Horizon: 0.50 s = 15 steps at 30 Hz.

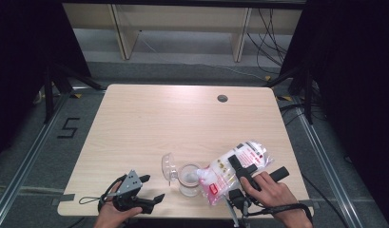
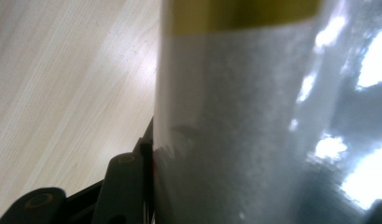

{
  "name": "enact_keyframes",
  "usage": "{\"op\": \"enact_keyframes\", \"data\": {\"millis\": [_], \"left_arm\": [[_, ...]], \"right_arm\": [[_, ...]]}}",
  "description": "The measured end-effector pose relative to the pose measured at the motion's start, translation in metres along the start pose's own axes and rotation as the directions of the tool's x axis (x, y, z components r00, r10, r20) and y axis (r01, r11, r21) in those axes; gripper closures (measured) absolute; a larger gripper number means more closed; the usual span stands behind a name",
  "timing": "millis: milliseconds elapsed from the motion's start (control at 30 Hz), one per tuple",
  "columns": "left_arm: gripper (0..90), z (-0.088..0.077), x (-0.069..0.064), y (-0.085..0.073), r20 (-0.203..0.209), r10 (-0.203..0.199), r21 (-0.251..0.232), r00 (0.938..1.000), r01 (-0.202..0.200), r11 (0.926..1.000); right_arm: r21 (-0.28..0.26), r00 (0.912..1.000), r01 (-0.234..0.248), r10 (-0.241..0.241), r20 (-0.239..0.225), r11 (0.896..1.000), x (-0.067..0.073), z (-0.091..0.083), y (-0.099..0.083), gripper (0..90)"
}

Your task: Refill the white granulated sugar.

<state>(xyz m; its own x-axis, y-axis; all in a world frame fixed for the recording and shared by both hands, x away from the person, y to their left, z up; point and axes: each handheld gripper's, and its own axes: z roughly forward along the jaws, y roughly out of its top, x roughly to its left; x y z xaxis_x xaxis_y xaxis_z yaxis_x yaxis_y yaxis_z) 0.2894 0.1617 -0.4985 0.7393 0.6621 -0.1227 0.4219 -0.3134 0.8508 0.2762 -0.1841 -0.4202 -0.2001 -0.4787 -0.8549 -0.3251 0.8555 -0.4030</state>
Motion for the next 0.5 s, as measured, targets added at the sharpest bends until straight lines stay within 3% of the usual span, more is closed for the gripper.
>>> {"op": "enact_keyframes", "data": {"millis": [67, 133, 300, 500], "left_arm": [[15.4, 0.0000, 0.0001, 0.0000, -0.001, -0.001, 0.000, 1.0000, 0.001, 1.0000], [15.4, 0.0000, 0.0001, 0.0000, 0.000, -0.001, 0.000, 1.0000, 0.001, 1.0000], [15.3, 0.0001, 0.0000, 0.0000, 0.000, -0.001, 0.000, 1.0000, 0.001, 1.0000], [15.4, -0.0001, 0.0005, 0.0001, -0.001, 0.003, 0.000, 1.0000, -0.003, 1.0000]], "right_arm": [[-0.014, 0.9999, 0.016, -0.016, 0.000, 1.000, -0.0016, 0.0006, 0.0010, 54.9], [-0.013, 1.0000, -0.003, 0.003, -0.002, 1.000, -0.0002, 0.0007, 0.0007, 55.0], [-0.028, 0.9989, 0.046, -0.045, 0.006, 0.999, -0.0040, 0.0014, 0.0000, 55.1], [-0.032, 0.9995, 0.032, -0.032, 0.004, 0.999, -0.0036, 0.0013, 0.0002, 55.2]]}}
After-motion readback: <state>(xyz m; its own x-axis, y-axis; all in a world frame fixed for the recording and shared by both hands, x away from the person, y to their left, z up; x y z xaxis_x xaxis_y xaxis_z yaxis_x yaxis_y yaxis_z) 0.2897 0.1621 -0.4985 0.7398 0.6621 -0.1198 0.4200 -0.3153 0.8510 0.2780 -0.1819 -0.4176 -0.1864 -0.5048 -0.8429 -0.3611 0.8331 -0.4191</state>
